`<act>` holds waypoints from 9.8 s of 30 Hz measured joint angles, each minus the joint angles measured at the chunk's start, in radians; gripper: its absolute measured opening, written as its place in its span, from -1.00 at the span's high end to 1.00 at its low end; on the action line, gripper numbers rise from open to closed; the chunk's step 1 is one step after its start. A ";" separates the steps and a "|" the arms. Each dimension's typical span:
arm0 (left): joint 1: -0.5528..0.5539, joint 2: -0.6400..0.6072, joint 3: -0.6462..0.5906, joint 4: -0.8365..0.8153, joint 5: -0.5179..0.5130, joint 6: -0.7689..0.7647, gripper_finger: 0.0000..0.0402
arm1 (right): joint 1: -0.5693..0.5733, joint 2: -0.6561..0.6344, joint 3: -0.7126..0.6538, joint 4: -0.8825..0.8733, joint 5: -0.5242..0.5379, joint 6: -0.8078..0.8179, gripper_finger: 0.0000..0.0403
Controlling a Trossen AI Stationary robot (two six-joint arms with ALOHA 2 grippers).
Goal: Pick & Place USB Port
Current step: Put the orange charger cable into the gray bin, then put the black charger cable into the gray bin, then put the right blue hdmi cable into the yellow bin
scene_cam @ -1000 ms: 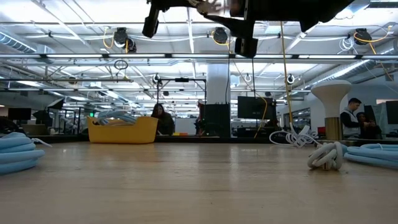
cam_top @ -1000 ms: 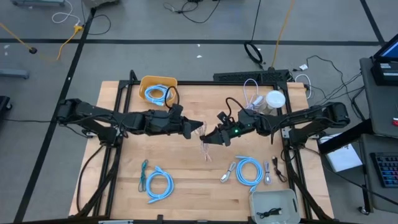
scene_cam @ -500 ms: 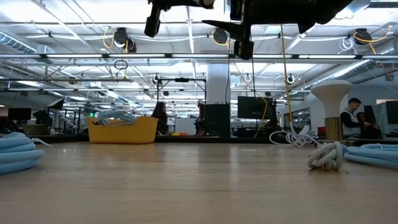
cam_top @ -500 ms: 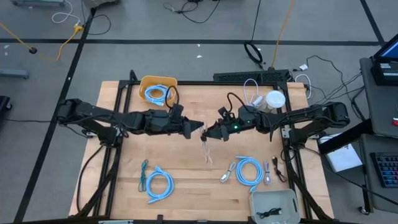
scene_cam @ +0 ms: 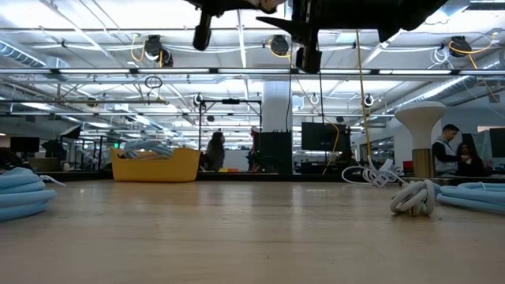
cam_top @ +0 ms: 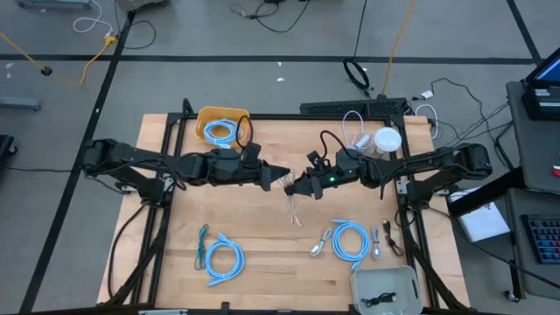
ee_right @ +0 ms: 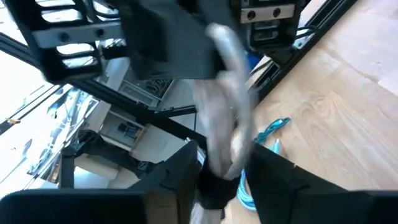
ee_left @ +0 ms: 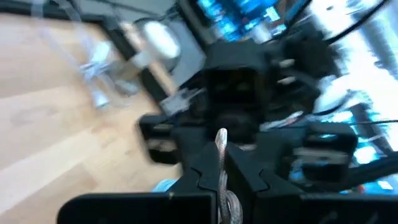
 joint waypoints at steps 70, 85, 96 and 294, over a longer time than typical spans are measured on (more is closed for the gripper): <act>-0.281 -0.256 0.002 -0.894 -0.202 -0.187 -0.21 | 1.020 -0.305 -0.001 -1.218 0.421 0.296 0.92; -0.312 -0.252 0.002 -0.915 -0.202 -0.229 -0.21 | 1.120 -0.017 0.112 -1.237 0.325 0.260 0.92; -0.311 -0.252 0.002 -0.915 -0.208 -0.233 -0.21 | 1.113 -0.018 0.122 -1.091 0.322 0.236 0.66; -0.403 -0.252 0.003 -0.953 -0.308 -0.277 -0.21 | 0.759 0.150 0.447 -1.859 0.482 0.602 -0.02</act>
